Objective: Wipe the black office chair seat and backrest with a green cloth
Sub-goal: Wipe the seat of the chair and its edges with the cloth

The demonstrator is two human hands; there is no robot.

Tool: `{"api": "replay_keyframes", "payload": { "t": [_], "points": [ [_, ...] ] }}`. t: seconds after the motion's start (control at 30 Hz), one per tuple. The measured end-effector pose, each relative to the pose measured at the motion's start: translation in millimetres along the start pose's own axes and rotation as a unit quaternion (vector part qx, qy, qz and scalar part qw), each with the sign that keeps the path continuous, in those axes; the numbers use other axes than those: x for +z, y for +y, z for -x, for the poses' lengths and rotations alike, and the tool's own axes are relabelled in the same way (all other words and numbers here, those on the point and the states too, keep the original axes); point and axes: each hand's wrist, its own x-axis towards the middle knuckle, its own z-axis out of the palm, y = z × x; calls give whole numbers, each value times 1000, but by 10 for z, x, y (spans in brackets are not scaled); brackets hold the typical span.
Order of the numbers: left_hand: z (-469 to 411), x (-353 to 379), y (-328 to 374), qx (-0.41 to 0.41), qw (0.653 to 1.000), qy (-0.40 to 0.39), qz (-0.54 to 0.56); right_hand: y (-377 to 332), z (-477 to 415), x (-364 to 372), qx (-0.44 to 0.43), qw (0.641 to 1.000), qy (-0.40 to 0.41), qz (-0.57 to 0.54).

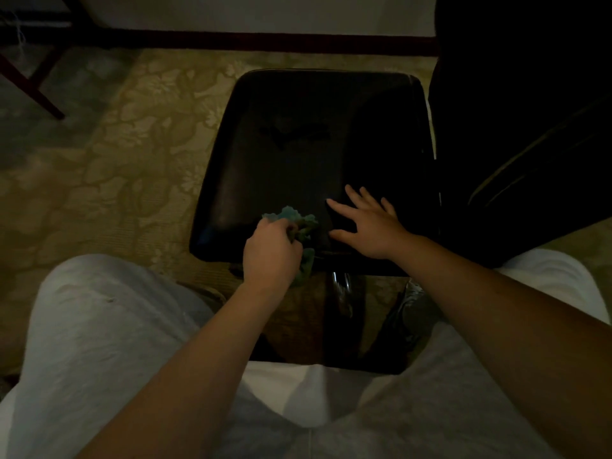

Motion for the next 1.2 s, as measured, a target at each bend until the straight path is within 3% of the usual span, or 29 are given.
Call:
{"api": "replay_keyframes", "payload": {
  "t": [0.37, 0.83, 1.2],
  "points": [
    [15, 140, 192, 39, 999, -19, 4, -12, 22, -91, -3, 1000, -19, 16],
    [12, 72, 75, 7, 999, 10, -30, -67, 9, -48, 9, 1000, -18, 9],
    [-36, 41, 100, 62, 997, -46, -13, 155, 63, -101, -46, 998, 5, -40]
  ]
}}
